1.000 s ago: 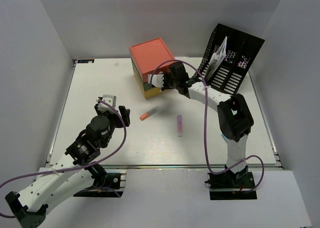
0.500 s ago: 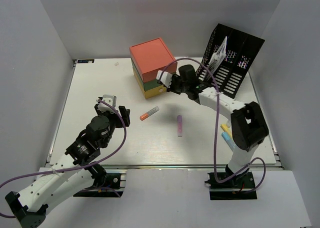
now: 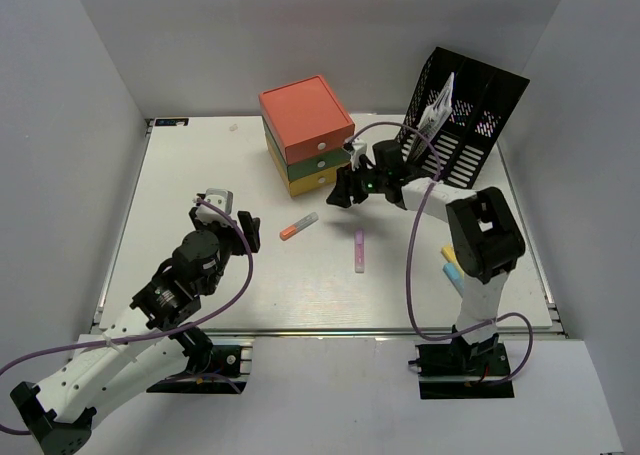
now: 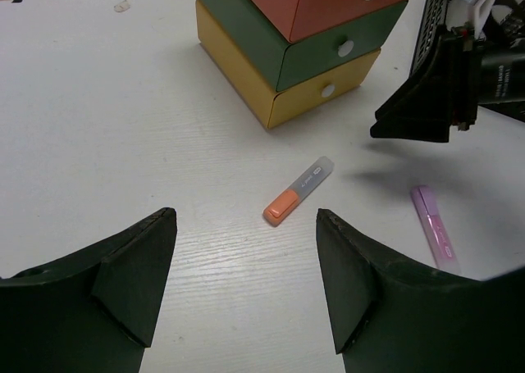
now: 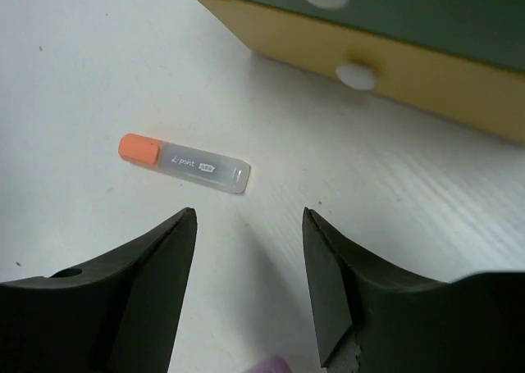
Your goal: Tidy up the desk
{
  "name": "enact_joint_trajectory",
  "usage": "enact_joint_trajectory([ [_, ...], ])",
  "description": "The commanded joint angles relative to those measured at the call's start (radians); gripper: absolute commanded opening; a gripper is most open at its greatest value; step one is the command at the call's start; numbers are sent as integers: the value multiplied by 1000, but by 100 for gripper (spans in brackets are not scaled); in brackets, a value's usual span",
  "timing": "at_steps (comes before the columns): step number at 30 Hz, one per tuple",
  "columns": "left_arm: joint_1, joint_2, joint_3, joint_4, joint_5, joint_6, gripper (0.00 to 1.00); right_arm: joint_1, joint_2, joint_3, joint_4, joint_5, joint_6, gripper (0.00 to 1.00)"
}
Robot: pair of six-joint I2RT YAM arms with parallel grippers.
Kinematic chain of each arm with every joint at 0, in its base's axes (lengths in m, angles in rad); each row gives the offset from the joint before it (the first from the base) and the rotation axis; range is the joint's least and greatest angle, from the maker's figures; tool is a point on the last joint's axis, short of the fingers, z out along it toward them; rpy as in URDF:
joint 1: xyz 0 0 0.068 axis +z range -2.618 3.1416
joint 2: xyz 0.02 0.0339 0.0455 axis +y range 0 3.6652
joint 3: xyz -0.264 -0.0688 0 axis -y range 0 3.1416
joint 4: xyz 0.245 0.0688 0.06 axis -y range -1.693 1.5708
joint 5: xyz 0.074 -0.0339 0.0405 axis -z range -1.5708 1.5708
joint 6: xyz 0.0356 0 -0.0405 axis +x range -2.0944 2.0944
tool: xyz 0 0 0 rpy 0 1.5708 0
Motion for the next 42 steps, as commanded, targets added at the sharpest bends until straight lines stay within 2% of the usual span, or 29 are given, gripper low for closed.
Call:
enact_joint_trajectory([
  [1, -6, 4, -3, 16, -1, 9, 79, 4, 18, -2, 178, -39, 222, 60],
  [6, -6, 7, -3, 18, -1, 9, 78, 4, 102, 28, 280, 11, 365, 62],
  [11, -6, 10, -5, 16, -7, 9, 79, 12, 150, 19, 406, 135, 495, 60],
  [14, -6, 16, -5, 18, -7, 9, 79, 11, 187, 41, 397, 186, 554, 59],
  [25, -6, 41, -5, 21, 0, 10, 79, 6, 263, 41, 527, 203, 734, 54],
  [42, 3, 53, -5, 21, -10, 12, 79, 17, 332, 131, 535, 214, 796, 46],
])
